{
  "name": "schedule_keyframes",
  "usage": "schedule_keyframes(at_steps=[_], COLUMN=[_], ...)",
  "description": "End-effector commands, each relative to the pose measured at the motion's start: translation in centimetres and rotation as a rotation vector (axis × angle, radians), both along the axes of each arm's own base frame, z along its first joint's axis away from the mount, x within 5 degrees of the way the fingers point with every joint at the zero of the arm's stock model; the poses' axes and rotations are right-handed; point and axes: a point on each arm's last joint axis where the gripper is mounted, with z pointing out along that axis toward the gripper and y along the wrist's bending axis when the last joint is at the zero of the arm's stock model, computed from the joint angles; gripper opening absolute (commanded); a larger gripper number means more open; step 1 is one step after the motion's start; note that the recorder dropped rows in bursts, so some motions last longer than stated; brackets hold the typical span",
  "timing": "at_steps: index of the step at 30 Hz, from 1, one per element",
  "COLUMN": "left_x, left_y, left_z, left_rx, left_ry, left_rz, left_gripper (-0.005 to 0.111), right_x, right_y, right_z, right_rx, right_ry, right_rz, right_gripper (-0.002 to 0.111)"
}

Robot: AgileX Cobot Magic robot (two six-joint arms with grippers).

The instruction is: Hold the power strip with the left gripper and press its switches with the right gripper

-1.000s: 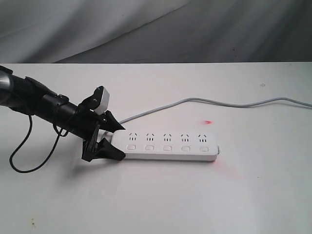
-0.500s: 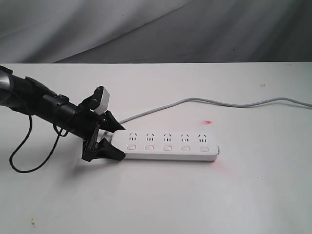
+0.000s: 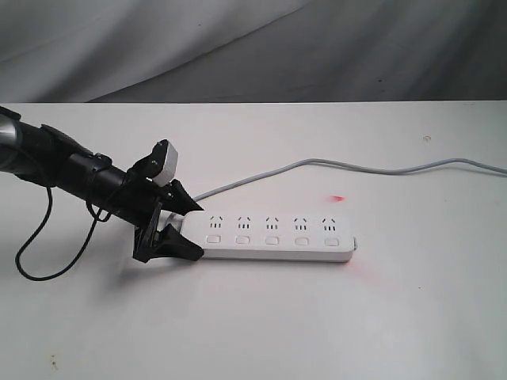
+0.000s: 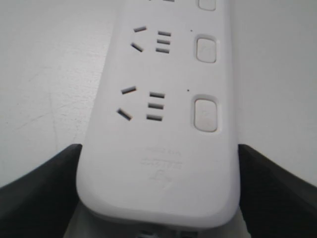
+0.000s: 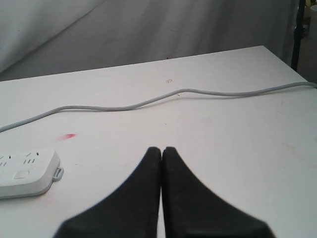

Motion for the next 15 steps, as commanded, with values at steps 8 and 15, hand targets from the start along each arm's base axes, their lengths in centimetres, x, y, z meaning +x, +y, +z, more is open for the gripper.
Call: schedule_keyframes(at_steps=[8,15], left_x=[-0.24,-0.24], left_y=[0.62,0.62], left_z=[-1.43,-1.43], left_rx=[0.095,0.095], left_ry=[0.004,0.004], left_rz=[-0.006,-0.006], left_gripper=[0.068,0.068], right_x=[-0.05,-0.04], right_y=[-0.12,-0.13], right_z=[-0.14,-0.09], right_rx=[-0.054,-0.058], right_ry=[0.008,0.002], right_rz=[-0.004,-0.003], right_gripper=[0.0,0.0])
